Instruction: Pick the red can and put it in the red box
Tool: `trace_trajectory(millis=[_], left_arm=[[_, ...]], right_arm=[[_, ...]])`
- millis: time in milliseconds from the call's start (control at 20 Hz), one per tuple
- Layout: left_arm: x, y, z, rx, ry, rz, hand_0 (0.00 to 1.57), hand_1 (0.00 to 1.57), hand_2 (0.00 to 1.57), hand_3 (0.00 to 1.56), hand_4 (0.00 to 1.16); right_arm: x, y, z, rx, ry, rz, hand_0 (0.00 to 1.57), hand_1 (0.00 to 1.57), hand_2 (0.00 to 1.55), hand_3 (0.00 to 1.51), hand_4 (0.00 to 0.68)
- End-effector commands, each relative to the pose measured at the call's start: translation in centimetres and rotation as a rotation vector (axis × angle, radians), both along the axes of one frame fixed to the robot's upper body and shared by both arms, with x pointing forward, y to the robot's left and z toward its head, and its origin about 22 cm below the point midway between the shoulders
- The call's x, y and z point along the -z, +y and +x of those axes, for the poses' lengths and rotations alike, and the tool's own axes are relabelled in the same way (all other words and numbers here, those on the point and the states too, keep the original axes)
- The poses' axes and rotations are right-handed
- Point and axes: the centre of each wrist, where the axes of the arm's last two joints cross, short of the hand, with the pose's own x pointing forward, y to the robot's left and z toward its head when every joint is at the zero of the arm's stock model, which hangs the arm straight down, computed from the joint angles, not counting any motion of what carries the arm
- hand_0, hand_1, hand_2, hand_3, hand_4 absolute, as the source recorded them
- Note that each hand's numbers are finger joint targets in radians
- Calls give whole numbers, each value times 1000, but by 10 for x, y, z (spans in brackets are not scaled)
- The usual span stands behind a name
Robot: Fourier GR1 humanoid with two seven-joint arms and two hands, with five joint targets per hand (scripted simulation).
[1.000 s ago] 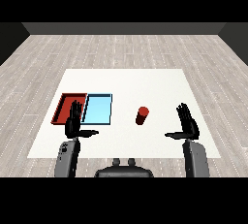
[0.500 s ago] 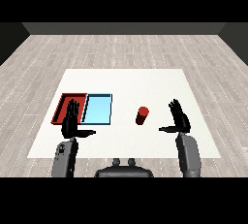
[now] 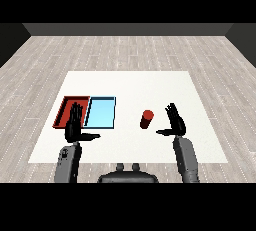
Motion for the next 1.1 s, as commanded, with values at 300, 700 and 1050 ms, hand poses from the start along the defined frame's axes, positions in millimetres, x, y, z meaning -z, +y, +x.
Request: trace_trajectory(millis=[300, 700, 1050], left_arm=[[-11, 5, -6, -11, -2, -7, 0, 0, 0, 0, 0], [3, 1, 21, 5, -16, -8, 0, 0, 0, 0, 0], [-6, 11, 5, 19, 1, -15, 0, 0, 0, 0, 0]], right_arm=[[6, 18, 0, -12, 66, 43, 0, 0, 0, 0, 0], [24, 44, 22, -38, 54, 85, 0, 0, 0, 0, 0], [30, 62, 15, -58, 76, 104, 0, 0, 0, 0, 0]])
